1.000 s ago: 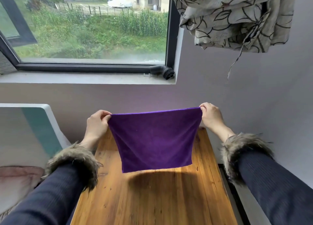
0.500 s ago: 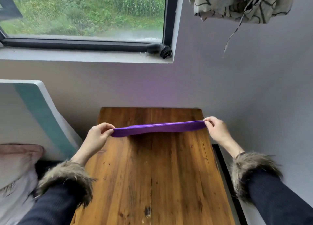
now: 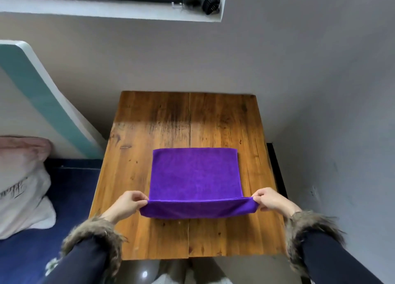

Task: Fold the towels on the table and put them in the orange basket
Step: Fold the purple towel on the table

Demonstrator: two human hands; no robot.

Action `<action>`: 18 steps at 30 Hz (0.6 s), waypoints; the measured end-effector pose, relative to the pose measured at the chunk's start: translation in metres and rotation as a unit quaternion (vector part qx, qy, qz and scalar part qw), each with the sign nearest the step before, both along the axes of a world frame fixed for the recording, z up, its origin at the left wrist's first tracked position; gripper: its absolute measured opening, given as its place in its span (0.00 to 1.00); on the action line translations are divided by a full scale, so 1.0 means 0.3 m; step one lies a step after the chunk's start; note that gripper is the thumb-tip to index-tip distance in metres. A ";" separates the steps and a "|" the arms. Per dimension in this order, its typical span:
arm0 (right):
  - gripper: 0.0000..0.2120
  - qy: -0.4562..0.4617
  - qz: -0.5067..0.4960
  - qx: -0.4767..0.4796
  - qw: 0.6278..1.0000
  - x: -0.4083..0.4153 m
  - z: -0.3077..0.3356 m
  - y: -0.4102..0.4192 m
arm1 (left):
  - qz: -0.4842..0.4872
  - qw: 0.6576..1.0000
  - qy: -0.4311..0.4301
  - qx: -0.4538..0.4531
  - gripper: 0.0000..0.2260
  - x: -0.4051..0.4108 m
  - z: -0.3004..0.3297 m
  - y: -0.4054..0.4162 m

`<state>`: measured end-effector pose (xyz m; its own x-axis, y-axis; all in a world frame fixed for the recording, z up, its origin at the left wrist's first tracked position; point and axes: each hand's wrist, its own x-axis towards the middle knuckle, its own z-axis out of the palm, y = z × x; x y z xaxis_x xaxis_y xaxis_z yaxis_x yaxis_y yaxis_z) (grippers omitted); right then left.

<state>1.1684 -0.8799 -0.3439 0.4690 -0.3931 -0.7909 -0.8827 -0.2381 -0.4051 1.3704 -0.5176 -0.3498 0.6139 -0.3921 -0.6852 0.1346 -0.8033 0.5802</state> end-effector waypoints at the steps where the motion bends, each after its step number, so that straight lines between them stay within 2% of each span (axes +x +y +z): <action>1: 0.11 -0.014 -0.012 -0.005 1.000 0.004 0.002 -0.002 | 0.002 1.000 -0.012 -0.005 0.06 0.007 0.007 -0.006; 7: 0.09 -0.143 -0.081 -0.072 0.984 0.122 -0.001 -0.052 | 0.033 0.987 -0.153 -0.048 0.04 0.106 0.042 -0.088; 14: 0.06 -0.165 -0.018 -0.187 0.968 0.322 -0.058 -0.169 | 0.048 0.970 -0.239 -0.019 0.02 0.280 -0.030 -0.205; 18: 0.07 -0.159 -0.038 -0.202 0.966 0.422 -0.133 -0.200 | 0.066 0.963 -0.262 0.001 0.03 0.368 -0.106 -0.276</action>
<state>1.2951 -0.9398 -0.3839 0.6213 -0.6817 -0.3862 -0.7494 -0.3731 -0.5470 1.4810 -0.6005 -0.3815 0.9197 -0.2870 -0.2680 -0.0763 -0.8002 0.5949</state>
